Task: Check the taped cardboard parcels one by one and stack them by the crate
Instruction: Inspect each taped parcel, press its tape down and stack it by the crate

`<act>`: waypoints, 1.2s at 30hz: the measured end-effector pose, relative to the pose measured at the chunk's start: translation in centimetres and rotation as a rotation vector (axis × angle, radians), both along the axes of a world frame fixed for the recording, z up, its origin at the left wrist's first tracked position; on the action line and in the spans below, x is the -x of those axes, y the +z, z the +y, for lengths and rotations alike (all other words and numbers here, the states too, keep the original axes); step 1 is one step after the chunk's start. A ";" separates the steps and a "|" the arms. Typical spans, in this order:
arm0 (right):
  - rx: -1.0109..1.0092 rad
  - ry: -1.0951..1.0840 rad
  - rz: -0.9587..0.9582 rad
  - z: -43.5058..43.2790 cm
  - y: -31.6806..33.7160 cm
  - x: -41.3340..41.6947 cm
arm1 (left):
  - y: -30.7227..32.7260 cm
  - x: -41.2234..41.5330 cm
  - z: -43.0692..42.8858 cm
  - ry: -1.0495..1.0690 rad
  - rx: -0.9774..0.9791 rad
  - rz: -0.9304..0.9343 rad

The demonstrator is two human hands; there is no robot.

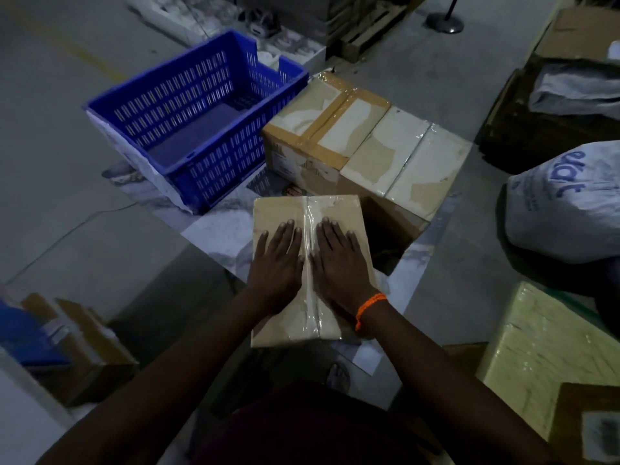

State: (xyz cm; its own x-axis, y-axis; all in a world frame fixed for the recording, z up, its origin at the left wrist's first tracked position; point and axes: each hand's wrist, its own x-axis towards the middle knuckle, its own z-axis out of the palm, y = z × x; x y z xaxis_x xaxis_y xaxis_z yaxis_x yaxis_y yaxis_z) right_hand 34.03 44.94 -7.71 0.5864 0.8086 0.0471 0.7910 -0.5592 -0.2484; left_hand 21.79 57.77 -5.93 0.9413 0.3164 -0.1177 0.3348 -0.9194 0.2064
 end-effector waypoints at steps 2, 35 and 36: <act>-0.039 -0.015 -0.014 -2.7 -0.5 1.4 | -0.3 2.1 -1.4 -0.003 0.021 -0.021; -0.652 -0.501 0.745 -8.0 10.1 6.0 | 3.4 6.5 1.8 0.418 0.711 -0.434; -0.654 -0.422 0.689 -8.1 11.3 6.2 | 3.5 6.3 2.7 0.405 0.780 -0.444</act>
State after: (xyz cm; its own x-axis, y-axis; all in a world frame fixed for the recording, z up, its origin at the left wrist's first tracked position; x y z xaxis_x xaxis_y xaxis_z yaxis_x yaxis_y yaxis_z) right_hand 27.82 36.82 3.54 0.8821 0.4684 -0.0503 0.1334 -0.3509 -0.9269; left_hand 15.53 60.47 -2.45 0.7881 0.6085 -0.0928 0.3401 -0.3049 0.8896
